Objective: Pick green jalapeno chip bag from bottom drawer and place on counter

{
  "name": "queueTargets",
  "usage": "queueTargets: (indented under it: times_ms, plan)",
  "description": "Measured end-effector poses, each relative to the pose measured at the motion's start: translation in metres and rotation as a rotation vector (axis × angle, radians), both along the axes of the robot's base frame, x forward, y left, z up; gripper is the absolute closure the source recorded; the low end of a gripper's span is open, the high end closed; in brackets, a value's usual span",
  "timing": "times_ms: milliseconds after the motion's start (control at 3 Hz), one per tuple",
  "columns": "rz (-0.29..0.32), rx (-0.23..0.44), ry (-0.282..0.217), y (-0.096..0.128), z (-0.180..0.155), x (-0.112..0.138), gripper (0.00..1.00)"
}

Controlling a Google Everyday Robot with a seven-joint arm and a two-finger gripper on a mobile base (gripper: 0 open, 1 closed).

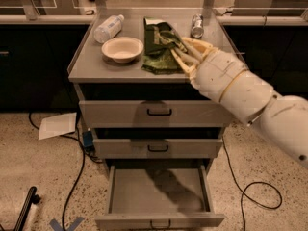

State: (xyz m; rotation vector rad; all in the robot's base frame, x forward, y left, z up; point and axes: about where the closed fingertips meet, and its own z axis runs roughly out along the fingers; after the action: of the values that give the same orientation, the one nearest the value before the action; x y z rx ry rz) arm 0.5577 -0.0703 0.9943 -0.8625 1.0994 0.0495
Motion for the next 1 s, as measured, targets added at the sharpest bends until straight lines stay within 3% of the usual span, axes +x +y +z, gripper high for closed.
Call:
queueTargets:
  times_ms: [333,1000]
  plan:
    - [-0.088,-0.032,-0.019,-0.021,0.004,0.036,1.0]
    - [-0.349,0.004,-0.085,-0.063,0.01,0.104,1.0]
